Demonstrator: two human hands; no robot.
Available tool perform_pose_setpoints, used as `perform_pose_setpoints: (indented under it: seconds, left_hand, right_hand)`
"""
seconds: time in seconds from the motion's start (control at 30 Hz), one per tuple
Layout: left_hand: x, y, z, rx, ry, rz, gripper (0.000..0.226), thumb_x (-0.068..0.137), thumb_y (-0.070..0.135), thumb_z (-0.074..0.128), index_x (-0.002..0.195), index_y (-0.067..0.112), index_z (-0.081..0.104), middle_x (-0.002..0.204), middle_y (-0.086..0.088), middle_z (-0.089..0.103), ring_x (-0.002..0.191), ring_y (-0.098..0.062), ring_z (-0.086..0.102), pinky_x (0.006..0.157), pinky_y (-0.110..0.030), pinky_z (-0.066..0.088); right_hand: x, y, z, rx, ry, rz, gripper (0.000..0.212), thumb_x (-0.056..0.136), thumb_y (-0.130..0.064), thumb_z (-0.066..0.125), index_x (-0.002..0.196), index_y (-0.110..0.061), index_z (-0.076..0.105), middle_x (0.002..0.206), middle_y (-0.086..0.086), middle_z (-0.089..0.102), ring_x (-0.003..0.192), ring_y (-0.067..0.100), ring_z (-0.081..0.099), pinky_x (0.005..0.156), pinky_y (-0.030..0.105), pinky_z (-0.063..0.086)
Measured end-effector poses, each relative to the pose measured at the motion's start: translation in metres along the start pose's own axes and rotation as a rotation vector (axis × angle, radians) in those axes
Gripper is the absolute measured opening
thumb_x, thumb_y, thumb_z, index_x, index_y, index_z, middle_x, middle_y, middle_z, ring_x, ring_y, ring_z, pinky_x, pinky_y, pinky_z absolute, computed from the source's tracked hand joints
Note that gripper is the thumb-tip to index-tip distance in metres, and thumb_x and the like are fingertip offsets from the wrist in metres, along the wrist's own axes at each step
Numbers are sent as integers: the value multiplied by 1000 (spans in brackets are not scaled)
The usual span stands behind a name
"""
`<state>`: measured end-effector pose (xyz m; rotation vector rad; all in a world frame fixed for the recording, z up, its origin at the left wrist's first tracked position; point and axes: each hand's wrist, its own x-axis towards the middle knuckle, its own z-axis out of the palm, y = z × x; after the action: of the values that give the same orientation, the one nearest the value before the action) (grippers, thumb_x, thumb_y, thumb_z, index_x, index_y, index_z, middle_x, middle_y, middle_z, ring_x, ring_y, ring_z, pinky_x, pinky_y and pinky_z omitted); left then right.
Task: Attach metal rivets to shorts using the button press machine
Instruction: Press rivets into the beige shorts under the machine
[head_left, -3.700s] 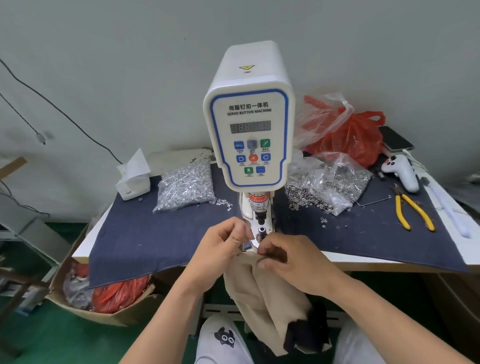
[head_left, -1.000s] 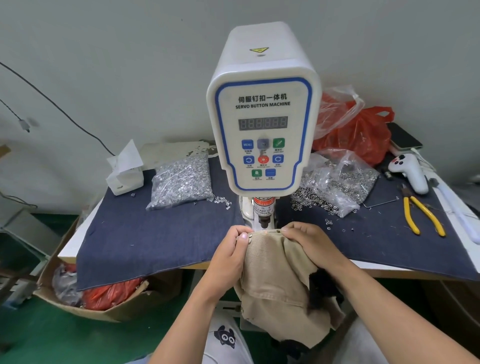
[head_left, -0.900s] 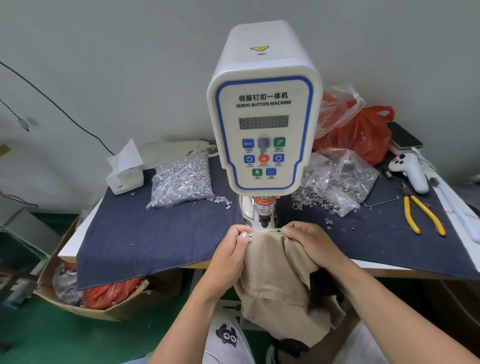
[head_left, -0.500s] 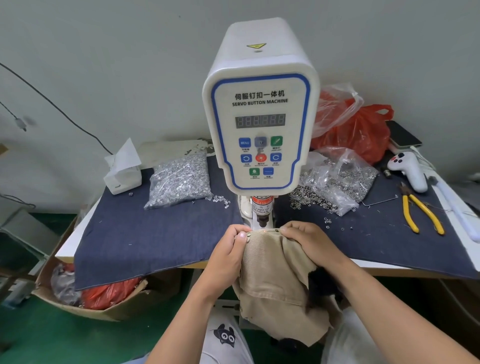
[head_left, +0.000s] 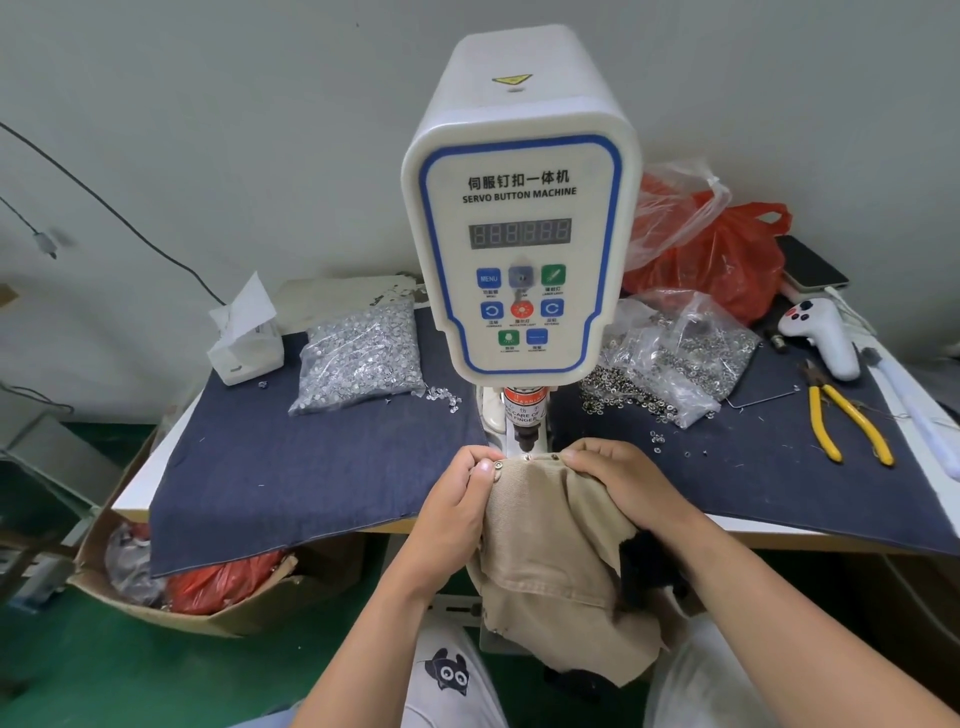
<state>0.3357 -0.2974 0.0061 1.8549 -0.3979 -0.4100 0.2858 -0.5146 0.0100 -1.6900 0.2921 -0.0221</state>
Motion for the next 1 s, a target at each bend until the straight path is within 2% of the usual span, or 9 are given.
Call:
perform_pose_setpoints:
  seconds: [0.17, 0.3, 0.4, 0.5, 0.63, 0.77, 0.83, 0.9, 1.0]
  left_hand:
    - [-4, 5, -2, -43, -14, -22, 24, 107, 41, 41, 107, 43, 65, 106, 17, 68, 100, 3, 62, 82, -23, 44]
    - [-10, 12, -6, -64, -42, -41, 21, 91, 35, 46, 92, 32, 66, 88, 16, 64, 81, -2, 56, 75, -27, 42]
    - [-19, 19, -13, -8, -170, -11, 24, 86, 32, 45, 82, 22, 66, 80, 9, 61, 74, -7, 53, 70, -31, 43]
    - [-30, 26, -13, 219, -253, 199, 44, 96, 54, 56, 77, 15, 62, 75, -3, 53, 70, -7, 44, 69, -31, 38]
    - [-37, 38, -16, 449, -263, 389, 41, 99, 52, 65, 71, 25, 53, 69, 8, 38, 67, -10, 38, 80, -33, 34]
    - [-41, 42, -26, 291, -345, 359, 38, 102, 37, 68, 75, 12, 60, 83, -12, 57, 78, -30, 51, 79, -48, 46]
    - [-47, 42, -25, 144, -350, 269, 32, 100, 35, 69, 74, 18, 60, 93, -14, 61, 88, -39, 55, 95, -53, 48]
    - [-49, 39, -23, 49, -340, 197, 27, 98, 33, 68, 76, 20, 59, 92, -20, 60, 93, -39, 60, 110, -55, 41]
    - [-45, 38, -21, 34, -221, 125, 23, 91, 27, 67, 81, 17, 50, 86, -23, 55, 84, -24, 53, 93, -41, 42]
  right_hand:
    - [-6, -3, 0, 19, -17, -28, 37, 99, -13, 60, 65, -23, 72, 66, -13, 63, 64, -3, 53, 63, 9, 41]
    - [-22, -9, 0, 214, -163, 26, 19, 93, -25, 62, 77, -21, 73, 75, 0, 63, 73, 11, 53, 64, 22, 43]
    - [-35, -14, 3, -46, -215, -79, 18, 96, -34, 64, 82, -28, 74, 76, -11, 66, 73, 2, 53, 67, 18, 41]
    - [-44, -25, 15, -253, -248, -226, 23, 100, -28, 64, 80, -35, 72, 79, -17, 71, 74, -6, 58, 71, 13, 43]
    - [-51, -43, 13, -362, -327, -263, 18, 100, -32, 64, 85, -31, 74, 88, -12, 75, 83, 2, 66, 80, 22, 49]
    - [-52, -49, 0, -591, -408, -222, 25, 99, -48, 60, 77, -37, 65, 80, -16, 63, 88, 1, 57, 83, 25, 45]
    - [-54, -49, -1, -640, -436, -223, 24, 99, -50, 59, 77, -41, 63, 85, -15, 62, 93, -3, 55, 82, 20, 45]
    - [-54, -48, -1, -587, -463, -228, 17, 100, -46, 60, 87, -37, 68, 91, -10, 68, 87, -6, 57, 78, 15, 44]
    - [-51, -46, -6, -213, -441, -81, 11, 100, -28, 67, 103, -21, 74, 94, -2, 73, 88, 5, 62, 85, 23, 49]
